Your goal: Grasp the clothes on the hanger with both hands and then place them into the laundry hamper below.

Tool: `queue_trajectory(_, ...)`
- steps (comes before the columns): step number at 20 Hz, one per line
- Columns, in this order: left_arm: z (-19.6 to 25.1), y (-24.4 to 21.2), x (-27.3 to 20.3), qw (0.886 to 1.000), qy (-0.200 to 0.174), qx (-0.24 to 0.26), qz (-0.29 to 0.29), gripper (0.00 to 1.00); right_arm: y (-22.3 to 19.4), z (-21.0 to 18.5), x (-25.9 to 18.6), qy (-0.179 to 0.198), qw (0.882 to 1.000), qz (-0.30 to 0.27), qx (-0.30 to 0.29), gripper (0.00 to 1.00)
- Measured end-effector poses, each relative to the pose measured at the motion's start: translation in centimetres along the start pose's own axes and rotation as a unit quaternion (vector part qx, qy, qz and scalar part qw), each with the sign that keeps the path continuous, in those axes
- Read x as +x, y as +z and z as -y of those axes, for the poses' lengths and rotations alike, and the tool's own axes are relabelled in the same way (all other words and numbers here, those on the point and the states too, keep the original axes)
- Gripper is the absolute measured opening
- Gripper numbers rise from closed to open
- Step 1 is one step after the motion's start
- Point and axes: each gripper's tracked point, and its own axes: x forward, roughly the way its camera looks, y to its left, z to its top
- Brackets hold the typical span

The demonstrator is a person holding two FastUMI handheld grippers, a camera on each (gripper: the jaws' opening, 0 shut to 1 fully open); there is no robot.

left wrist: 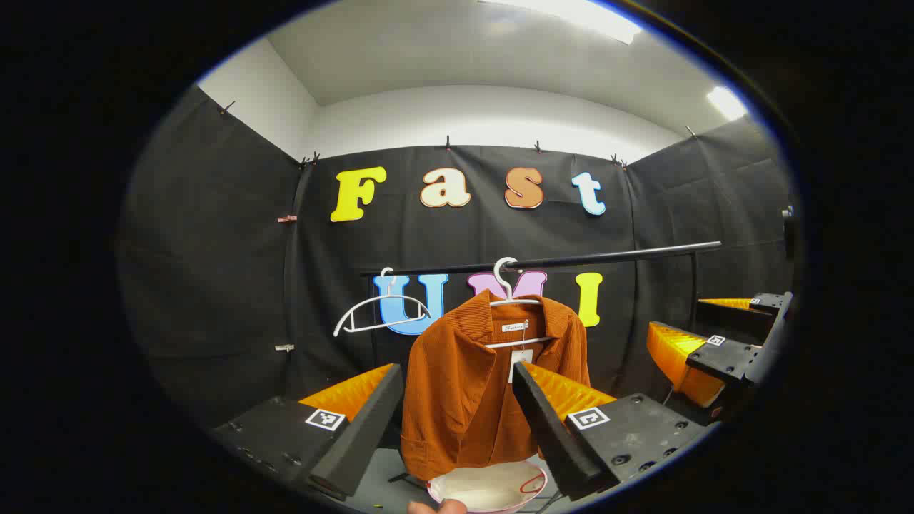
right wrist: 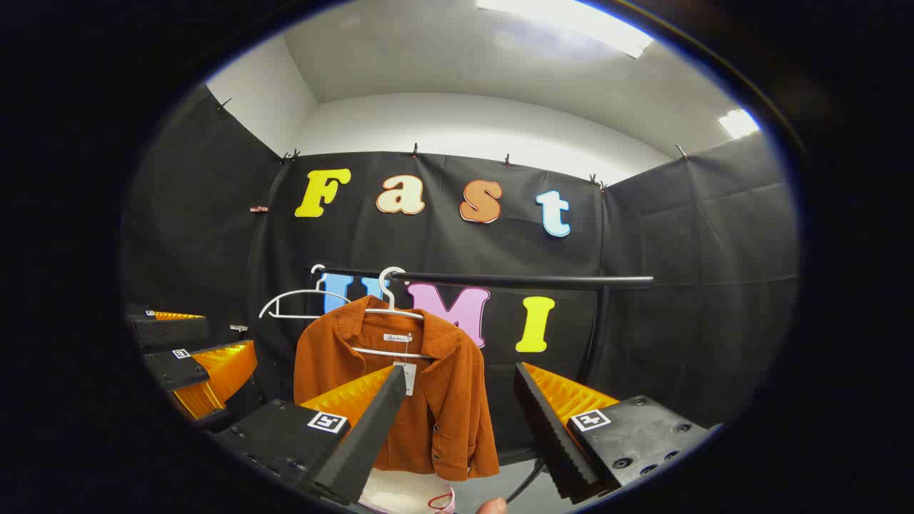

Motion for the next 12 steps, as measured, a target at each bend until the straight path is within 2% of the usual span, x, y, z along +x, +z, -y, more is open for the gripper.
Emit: queue_trajectory(12, -0.07, -0.05, 0.21, 1.0, -0.006, -0.002, 0.001, 0.97, 0.16, -0.62, -0.15, -0.003, 1.0, -0.002, -0.003, 0.97)
